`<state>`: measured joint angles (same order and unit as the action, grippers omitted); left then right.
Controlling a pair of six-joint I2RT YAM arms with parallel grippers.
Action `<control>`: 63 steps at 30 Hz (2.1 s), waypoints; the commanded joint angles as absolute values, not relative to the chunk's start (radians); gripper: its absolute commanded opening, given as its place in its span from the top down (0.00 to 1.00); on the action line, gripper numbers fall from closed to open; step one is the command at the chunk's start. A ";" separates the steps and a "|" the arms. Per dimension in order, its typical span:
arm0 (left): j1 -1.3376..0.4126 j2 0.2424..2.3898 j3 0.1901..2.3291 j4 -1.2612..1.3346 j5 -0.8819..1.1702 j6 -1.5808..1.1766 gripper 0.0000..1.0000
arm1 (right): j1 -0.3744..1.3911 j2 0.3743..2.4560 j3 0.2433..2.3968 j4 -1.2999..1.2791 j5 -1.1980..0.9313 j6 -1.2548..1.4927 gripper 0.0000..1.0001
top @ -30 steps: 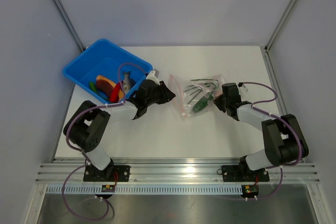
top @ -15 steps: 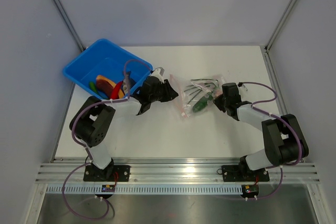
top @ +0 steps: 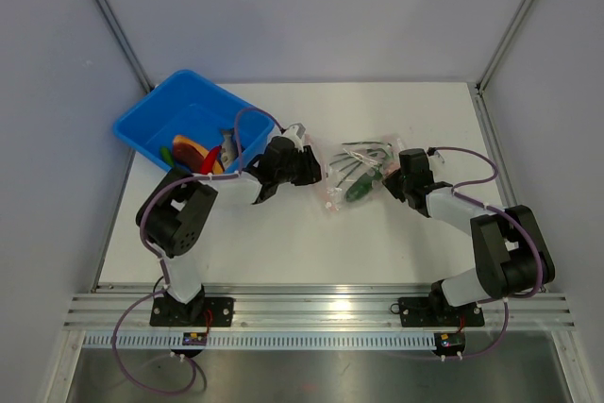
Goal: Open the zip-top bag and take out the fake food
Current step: Pick up the fake fruit from the zipper food storage bag.
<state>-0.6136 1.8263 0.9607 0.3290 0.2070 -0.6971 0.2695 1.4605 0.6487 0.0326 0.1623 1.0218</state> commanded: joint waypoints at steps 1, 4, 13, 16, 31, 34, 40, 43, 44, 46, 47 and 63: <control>-0.633 1.819 1.006 0.347 0.230 -0.667 0.65 | 0.276 1.430 0.663 0.058 0.155 0.999 1.00; -0.650 1.824 1.009 0.348 0.238 -0.670 0.64 | 0.275 1.431 0.661 0.063 0.147 1.000 1.00; -0.692 1.856 1.057 0.301 0.258 -0.615 0.52 | 0.275 1.448 0.672 0.066 0.127 0.996 1.00; -0.692 1.868 1.087 0.247 0.246 -0.583 0.49 | 0.275 1.444 0.672 0.067 0.121 0.991 1.00; -0.706 1.879 1.095 0.240 0.325 -0.575 0.37 | 0.276 1.442 0.673 0.069 0.110 0.985 1.00; -0.709 1.905 1.123 0.210 0.327 -0.566 0.36 | 0.275 1.434 0.670 0.077 0.106 0.985 1.00; -0.712 1.950 1.147 0.187 0.337 -0.577 0.37 | 0.275 1.433 0.663 0.101 0.083 0.985 1.00; -0.718 1.976 1.175 0.155 0.344 -0.572 0.37 | 0.276 1.434 0.663 0.109 0.072 0.979 1.00; -0.719 1.980 1.183 0.143 0.338 -0.568 0.37 | 0.276 1.434 0.663 0.107 0.072 0.979 1.00; -0.724 1.986 1.195 0.120 0.295 -0.558 0.36 | 0.276 1.433 0.661 0.113 0.069 0.976 1.00; -0.726 1.991 1.196 0.114 0.278 -0.555 0.36 | 0.276 1.431 0.660 0.118 0.069 0.977 1.00; -0.749 1.993 1.201 0.172 0.221 -0.463 0.43 | 0.276 1.440 0.658 0.149 0.021 0.968 1.00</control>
<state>-0.7288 1.9842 1.1629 0.1200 0.1879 -0.4854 0.2695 1.4597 0.6483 0.0937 0.0433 0.9833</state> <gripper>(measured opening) 0.562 0.010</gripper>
